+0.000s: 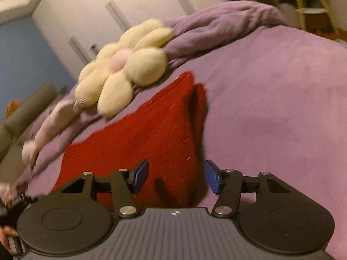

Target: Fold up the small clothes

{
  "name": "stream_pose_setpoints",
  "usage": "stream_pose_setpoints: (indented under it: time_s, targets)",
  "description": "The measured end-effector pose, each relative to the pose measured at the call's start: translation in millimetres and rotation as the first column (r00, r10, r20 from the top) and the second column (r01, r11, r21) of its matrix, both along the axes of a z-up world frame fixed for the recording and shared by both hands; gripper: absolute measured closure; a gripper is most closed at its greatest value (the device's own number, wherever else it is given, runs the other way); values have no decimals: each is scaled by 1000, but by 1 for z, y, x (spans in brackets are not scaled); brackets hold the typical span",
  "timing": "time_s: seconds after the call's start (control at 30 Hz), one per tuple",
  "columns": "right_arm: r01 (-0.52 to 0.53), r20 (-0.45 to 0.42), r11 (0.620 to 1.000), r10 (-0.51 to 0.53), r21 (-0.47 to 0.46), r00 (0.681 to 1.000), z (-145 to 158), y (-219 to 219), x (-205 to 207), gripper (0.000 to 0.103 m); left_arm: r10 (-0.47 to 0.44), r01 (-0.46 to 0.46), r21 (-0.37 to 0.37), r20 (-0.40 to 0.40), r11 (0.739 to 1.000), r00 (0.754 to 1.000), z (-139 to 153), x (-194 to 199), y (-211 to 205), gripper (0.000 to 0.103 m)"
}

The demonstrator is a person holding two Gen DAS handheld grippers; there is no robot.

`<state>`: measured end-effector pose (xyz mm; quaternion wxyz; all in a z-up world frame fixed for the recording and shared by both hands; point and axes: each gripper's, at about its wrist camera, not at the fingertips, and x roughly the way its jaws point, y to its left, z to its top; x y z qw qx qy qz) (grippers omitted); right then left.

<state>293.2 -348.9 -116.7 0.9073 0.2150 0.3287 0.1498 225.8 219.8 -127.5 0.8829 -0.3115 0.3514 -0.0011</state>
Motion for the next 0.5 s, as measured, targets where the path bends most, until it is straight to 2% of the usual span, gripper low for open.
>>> stream_pose_setpoints:
  time_s: [0.1,0.23,0.33,0.4,0.5]
  targets:
    - [-76,56,989,84,-127,995,4,16,5,47,5,-5,-41,1,999,1000,2,-3,0,6]
    - [-114,47,975,125,-192,991,3,19,19,47,-19,21,-83,25,996,1000,11,-1,-4,6]
    - [-116,45,985,123,-129,991,2,4,24,47,-47,49,-63,39,997,998,18,4,-9,6]
    - [-176,22,982,178,-63,984,-2,-3,33,47,-45,46,-63,28,997,999,17,6,-10,6]
    - [-301,-17,952,303,52,953,-6,-8,46,46,-33,34,-66,8,997,999,15,10,-14,6]
